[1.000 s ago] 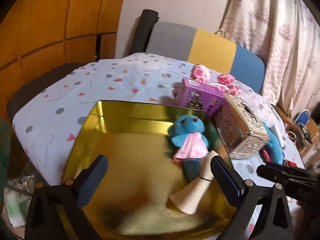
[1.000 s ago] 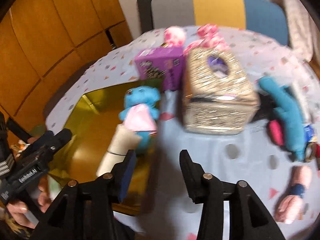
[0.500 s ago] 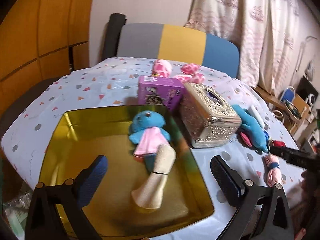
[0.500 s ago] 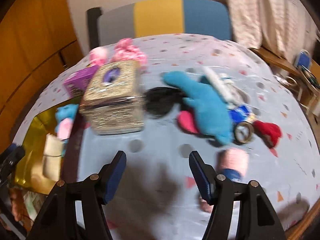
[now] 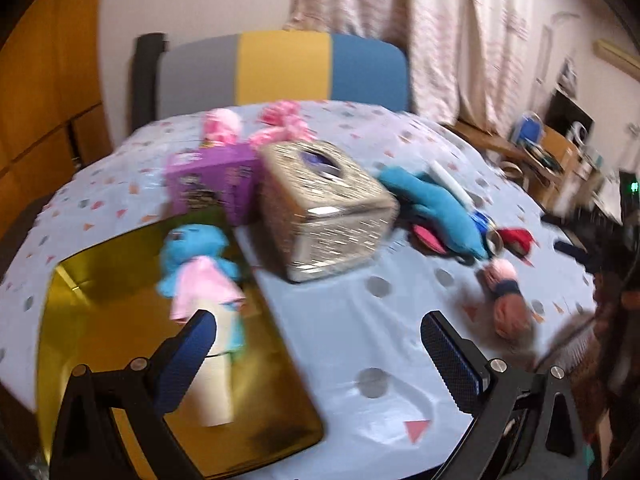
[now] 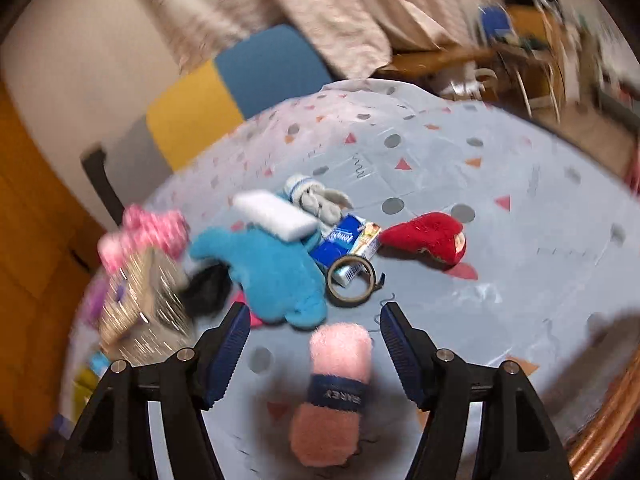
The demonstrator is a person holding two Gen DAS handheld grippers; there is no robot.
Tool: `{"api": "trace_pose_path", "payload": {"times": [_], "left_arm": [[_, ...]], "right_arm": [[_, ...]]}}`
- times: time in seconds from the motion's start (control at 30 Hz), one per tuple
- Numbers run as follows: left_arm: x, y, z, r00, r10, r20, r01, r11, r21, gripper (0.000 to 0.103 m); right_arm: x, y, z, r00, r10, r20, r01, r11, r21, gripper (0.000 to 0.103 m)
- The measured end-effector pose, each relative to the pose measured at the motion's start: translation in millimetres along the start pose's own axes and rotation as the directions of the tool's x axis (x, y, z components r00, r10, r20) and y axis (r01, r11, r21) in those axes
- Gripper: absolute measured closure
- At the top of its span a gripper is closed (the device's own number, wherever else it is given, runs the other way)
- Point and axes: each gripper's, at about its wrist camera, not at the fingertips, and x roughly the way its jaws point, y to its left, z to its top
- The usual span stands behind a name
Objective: Organize soft objects
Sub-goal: 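Grasp the pink towel with the blue band using the left tool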
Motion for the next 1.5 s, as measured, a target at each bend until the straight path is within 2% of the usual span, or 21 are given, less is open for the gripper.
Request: {"api": "trace_pose_path", "payload": {"times": [0.07,0.17,0.53,0.7,0.8,1.0,1.2,1.23,1.3,1.37,1.4,1.43,1.47,1.5], "left_arm": [[7,-13,-1,1.000,-0.020,-0.015,0.020,0.999,0.025,0.000],[22,-33,-1,0.995,-0.079,-0.063,0.082,0.996,0.047,0.000],[74,-103,8,0.977,-0.139,-0.161,0.166,0.972,0.167,0.000],[100,-142,16,0.954,-0.212,-0.211,0.254,0.946,0.200,0.000],[116,-162,18,0.934,-0.252,-0.254,0.303,0.934,0.190,0.000],[134,-196,20,0.921,-0.264,-0.287,0.332,0.917,0.223,0.000],[159,-224,20,0.906,-0.261,-0.334,0.346,0.911,0.225,0.001],[162,-228,19,0.904,-0.261,-0.338,0.346,0.911,0.222,0.003],[169,-233,18,0.906,-0.247,-0.344,0.334,0.916,0.222,0.014],[176,-233,15,0.908,-0.235,-0.348,0.322,0.922,0.217,0.038],[179,-232,13,0.906,-0.234,-0.353,0.322,0.922,0.215,0.041],[182,-228,10,0.896,-0.249,-0.369,0.338,0.920,0.199,0.051],[182,-225,7,0.897,-0.253,-0.363,0.339,0.920,0.197,0.062],[178,-220,4,0.910,-0.252,-0.330,0.331,0.919,0.212,0.064]], "right_arm": [[-6,-10,1,0.999,0.024,0.038,-0.026,0.998,0.052,0.024],[-10,-15,0,0.997,0.044,0.061,-0.048,0.996,0.081,0.024],[-15,-21,0,0.992,0.078,0.103,-0.089,0.990,0.111,0.024],[-20,-23,0,0.989,0.054,0.134,-0.072,0.989,0.128,0.024],[-22,-26,0,0.989,0.027,0.148,-0.049,0.988,0.145,0.024],[-19,-30,2,0.990,0.034,0.138,-0.056,0.986,0.155,0.024],[-19,-33,2,0.989,0.045,0.143,-0.070,0.983,0.172,0.024],[-19,-34,2,0.989,0.046,0.142,-0.070,0.982,0.176,0.024],[-17,-35,3,0.990,0.045,0.133,-0.069,0.981,0.182,0.024],[-16,-35,3,0.991,0.044,0.128,-0.067,0.980,0.186,0.024],[-15,-36,3,0.991,0.045,0.125,-0.068,0.980,0.188,0.024],[-15,-36,3,0.992,0.044,0.121,-0.067,0.979,0.190,0.024],[-13,-37,3,0.993,0.042,0.114,-0.064,0.979,0.195,0.024],[-13,-37,3,0.993,0.040,0.111,-0.062,0.978,0.198,0.024]]}}
